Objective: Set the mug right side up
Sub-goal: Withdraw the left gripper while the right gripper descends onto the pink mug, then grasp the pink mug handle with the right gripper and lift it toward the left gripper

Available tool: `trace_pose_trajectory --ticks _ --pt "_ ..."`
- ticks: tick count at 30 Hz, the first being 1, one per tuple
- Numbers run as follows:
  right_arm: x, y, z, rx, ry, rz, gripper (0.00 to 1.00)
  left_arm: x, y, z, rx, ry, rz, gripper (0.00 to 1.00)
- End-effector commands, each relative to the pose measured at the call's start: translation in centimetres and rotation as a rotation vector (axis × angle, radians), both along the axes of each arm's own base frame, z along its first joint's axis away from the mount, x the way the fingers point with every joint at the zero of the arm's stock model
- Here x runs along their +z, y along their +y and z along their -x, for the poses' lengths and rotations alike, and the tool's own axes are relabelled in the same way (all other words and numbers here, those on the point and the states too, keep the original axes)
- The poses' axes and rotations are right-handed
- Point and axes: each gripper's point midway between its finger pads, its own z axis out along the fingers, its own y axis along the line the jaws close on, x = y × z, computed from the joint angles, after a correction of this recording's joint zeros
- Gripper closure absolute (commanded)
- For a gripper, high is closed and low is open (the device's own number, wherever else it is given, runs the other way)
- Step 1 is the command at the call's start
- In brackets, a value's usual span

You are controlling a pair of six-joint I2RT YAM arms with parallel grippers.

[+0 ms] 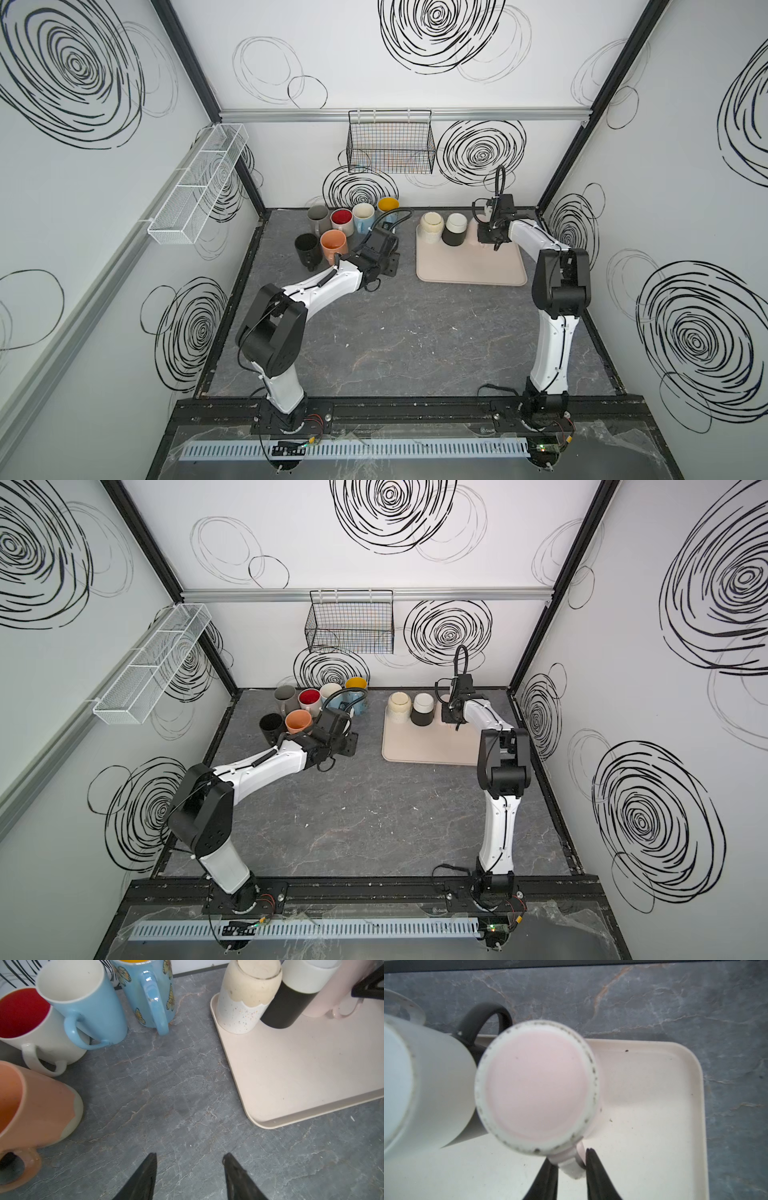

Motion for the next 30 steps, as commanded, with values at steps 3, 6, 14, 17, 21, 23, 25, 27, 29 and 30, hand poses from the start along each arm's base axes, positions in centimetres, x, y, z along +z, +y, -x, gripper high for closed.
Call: trace_pose_trajectory --ticks 3,6,14,17,21,23,25,27,29,30 --pt "-0.6 0.1 1.1 0.042 0.030 0.044 0.90 -1.2 -2.7 1.2 -0.033 -0.004 0.022 0.44" --pt "-0.2 -0.3 1.9 0.035 0.029 0.085 0.94 -1.9 -3.3 1.9 -0.046 0.011 0.033 0.44" --pt "0.2 0.5 7.1 0.015 0.023 0.026 1.00 -1.9 -5.0 3.6 -0.084 0.002 0.066 0.44" --pt "0.6 1.6 9.8 0.027 -0.004 -0.024 1.00 -1.7 -6.5 3.8 -0.100 -0.009 0.140 0.44" --pt "1.0 3.1 12.8 0.025 -0.028 -0.120 1.00 -1.1 -8.5 4.1 -0.126 -0.026 0.192 0.43" --pt "1.3 4.3 13.7 0.038 -0.061 -0.199 1.00 -0.7 -8.9 4.4 -0.133 -0.032 0.208 0.43" --pt "1.7 4.9 14.2 0.030 -0.098 -0.275 1.00 -0.1 -8.8 4.6 -0.127 -0.044 0.239 0.42" --pt "2.5 5.7 14.4 0.032 -0.131 -0.343 1.00 0.5 -8.5 5.0 -0.124 -0.063 0.276 0.42" --pt "3.3 6.6 14.5 0.045 -0.154 -0.402 1.00 0.9 -8.2 5.4 -0.104 -0.066 0.332 0.41" --pt "3.7 6.8 14.6 0.046 -0.163 -0.428 1.00 1.1 -7.9 5.6 -0.098 -0.069 0.352 0.40"
